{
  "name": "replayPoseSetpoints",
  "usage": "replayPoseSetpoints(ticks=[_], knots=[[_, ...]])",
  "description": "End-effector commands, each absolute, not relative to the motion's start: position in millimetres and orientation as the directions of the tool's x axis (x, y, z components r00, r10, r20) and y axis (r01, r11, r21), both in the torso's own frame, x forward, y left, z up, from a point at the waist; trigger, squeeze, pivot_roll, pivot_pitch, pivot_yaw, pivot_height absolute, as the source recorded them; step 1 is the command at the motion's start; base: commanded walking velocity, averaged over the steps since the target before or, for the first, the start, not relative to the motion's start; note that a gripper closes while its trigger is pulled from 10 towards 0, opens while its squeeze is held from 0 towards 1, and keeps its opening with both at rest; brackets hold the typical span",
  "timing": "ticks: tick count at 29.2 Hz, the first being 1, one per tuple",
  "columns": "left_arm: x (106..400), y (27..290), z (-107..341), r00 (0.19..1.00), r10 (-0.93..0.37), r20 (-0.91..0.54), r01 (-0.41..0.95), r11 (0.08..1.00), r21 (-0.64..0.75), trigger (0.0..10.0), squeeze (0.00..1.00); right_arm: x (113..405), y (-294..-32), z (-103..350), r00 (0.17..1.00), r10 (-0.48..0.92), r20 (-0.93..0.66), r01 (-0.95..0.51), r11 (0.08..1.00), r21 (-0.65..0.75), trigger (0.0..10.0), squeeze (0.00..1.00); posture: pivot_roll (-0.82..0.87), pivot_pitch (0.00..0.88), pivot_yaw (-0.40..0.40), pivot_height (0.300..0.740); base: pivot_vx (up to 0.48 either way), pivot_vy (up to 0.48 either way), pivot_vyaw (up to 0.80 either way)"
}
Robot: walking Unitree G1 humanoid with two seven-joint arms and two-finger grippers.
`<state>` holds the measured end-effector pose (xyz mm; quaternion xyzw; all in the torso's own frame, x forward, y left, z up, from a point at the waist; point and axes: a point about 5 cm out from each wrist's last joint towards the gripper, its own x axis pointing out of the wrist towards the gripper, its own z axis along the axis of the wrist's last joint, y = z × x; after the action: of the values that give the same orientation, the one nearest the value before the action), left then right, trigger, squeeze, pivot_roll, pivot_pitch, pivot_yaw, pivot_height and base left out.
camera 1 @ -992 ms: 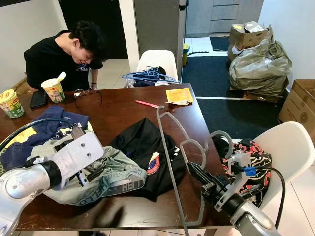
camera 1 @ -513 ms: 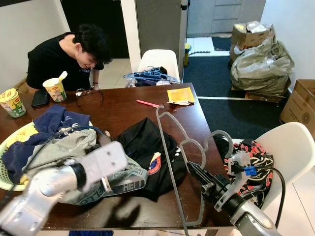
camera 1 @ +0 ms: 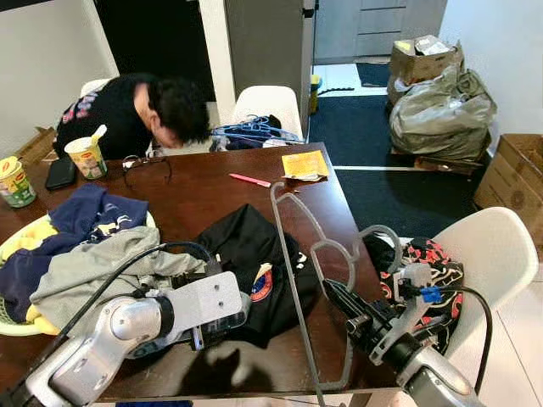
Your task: Hang hanger
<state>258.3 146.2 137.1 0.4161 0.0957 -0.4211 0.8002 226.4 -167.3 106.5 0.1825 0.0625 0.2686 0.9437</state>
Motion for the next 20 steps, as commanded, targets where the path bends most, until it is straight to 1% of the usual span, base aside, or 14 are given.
replayPoseSetpoints(ticks=[1,3,6,9,10,14,15,17,18,19,20], knots=[[259,148,132,0.627,-0.580,-0.521,0.754,0.283,0.592,10.0,0.00,224,-167,106,0.851,0.524,-0.030,-0.476,0.795,0.377,10.0,0.00,-0.06,0.000,0.068,0.740,0.000,0.000,0.00],[260,149,131,0.626,-0.578,-0.524,0.755,0.280,0.593,10.0,0.00,224,-167,106,0.852,0.523,-0.030,-0.475,0.795,0.377,10.0,0.00,-0.06,0.000,0.068,0.740,0.000,0.000,0.00],[265,149,131,0.649,-0.567,-0.507,0.734,0.290,0.614,10.0,0.00,224,-167,106,0.852,0.523,-0.030,-0.475,0.796,0.376,10.0,0.00,-0.06,0.000,0.069,0.740,0.000,0.000,0.00],[265,149,131,0.649,-0.567,-0.507,0.734,0.290,0.614,10.0,0.00,224,-167,106,0.852,0.523,-0.030,-0.475,0.796,0.376,10.0,0.00,-0.06,0.000,0.069,0.740,0.000,0.000,0.00],[269,147,131,0.665,-0.566,-0.487,0.717,0.300,0.629,10.0,0.00,224,-168,106,0.852,0.522,-0.031,-0.474,0.797,0.375,10.0,0.00,-0.06,0.000,0.067,0.740,0.000,0.000,0.00],[278,140,130,0.683,-0.577,-0.449,0.693,0.317,0.647,10.0,0.00,223,-168,106,0.853,0.520,-0.032,-0.473,0.799,0.372,10.0,0.00,-0.06,0.000,0.066,0.740,0.000,0.000,0.00],[282,136,130,0.686,-0.583,-0.436,0.687,0.323,0.651,7.2,0.00,223,-168,107,0.854,0.519,-0.031,-0.472,0.800,0.370,10.0,0.00,-0.07,0.000,0.070,0.740,0.000,0.000,0.00],[284,135,130,0.688,-0.586,-0.428,0.684,0.324,0.654,7.2,0.00,223,-168,107,0.855,0.518,-0.031,-0.472,0.800,0.370,10.0,0.00,-0.07,0.000,0.070,0.740,0.000,0.000,0.00],[287,133,130,0.693,-0.586,-0.419,0.677,0.328,0.659,2.2,0.00,223,-168,107,0.855,0.517,-0.031,-0.471,0.801,0.369,10.0,0.00,-0.07,0.000,0.071,0.740,0.000,0.000,0.00],[287,133,130,0.693,-0.586,-0.419,0.677,0.328,0.659,2.2,0.00,223,-168,107,0.855,0.517,-0.031,-0.471,0.801,0.369,10.0,0.00,-0.07,0.000,0.071,0.740,0.000,0.000,0.00],[290,133,130,0.696,-0.586,-0.415,0.673,0.329,0.662,1.7,0.00,223,-168,107,0.856,0.516,-0.031,-0.470,0.802,0.368,10.0,0.00,-0.07,0.000,0.072,0.740,0.000,0.000,0.00]])
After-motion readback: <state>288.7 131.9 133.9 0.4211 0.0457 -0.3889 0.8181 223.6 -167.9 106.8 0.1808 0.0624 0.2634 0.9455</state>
